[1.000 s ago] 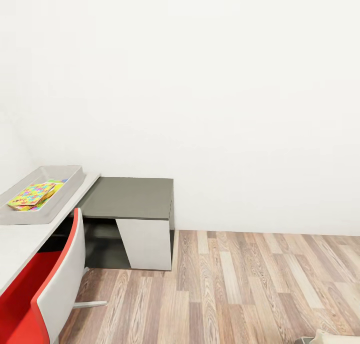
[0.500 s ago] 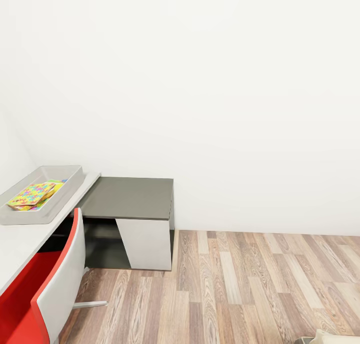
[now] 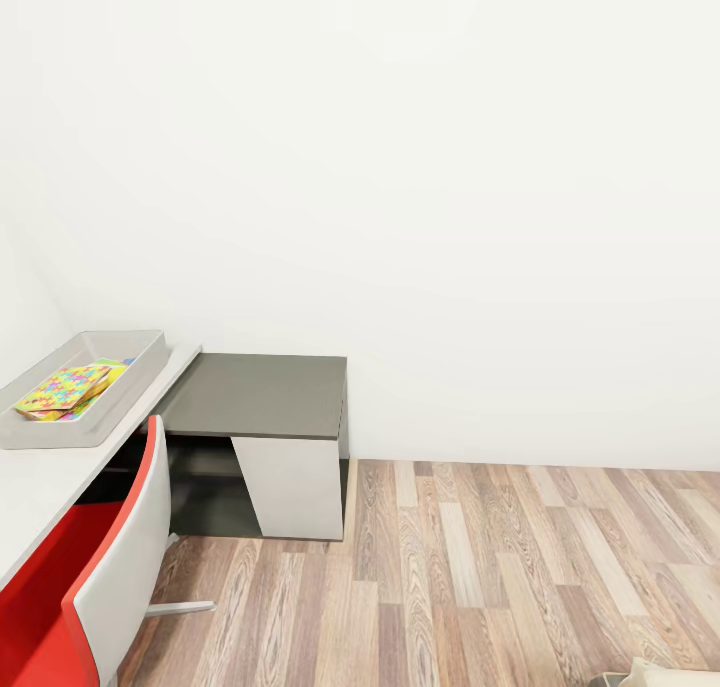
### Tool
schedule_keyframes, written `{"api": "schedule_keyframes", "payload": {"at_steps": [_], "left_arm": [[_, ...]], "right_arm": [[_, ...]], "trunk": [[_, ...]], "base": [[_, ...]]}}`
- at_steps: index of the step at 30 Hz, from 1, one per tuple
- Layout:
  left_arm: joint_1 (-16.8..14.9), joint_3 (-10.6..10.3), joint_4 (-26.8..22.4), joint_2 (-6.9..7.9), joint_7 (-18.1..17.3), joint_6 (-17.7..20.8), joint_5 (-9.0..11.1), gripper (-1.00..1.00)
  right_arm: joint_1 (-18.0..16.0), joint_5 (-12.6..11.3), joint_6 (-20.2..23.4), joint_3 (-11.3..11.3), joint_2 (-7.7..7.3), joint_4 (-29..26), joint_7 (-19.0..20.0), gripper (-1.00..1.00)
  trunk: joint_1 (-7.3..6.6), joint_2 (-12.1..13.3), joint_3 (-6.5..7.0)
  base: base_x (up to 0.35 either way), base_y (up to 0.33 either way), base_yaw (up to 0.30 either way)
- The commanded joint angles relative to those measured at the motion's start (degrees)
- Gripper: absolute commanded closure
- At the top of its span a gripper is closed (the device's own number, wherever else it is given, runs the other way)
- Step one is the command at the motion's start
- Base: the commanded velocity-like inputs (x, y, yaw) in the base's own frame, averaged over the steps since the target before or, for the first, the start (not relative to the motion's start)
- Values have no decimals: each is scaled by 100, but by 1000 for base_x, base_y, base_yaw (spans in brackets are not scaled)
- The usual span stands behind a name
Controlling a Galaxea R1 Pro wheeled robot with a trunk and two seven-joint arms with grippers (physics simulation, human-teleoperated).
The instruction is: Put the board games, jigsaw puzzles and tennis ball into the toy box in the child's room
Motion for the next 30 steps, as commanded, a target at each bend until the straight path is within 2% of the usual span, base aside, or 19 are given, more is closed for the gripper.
{"api": "schedule_keyframes", "payload": {"at_steps": [1,30], "left_arm": [[-5,48,5,-2,21,-19,-60,-100],[-5,45,5,-2,21,-19,-60,-100]], "right_arm": [[-4,-51,-33,28,1,1,-8,-100],[-4,-51,-33,28,1,1,-5,-100]], "trunk": [[3,-11,-11],[3,-11,-11]], "base": [[0,0,0],[0,0,0]]}}
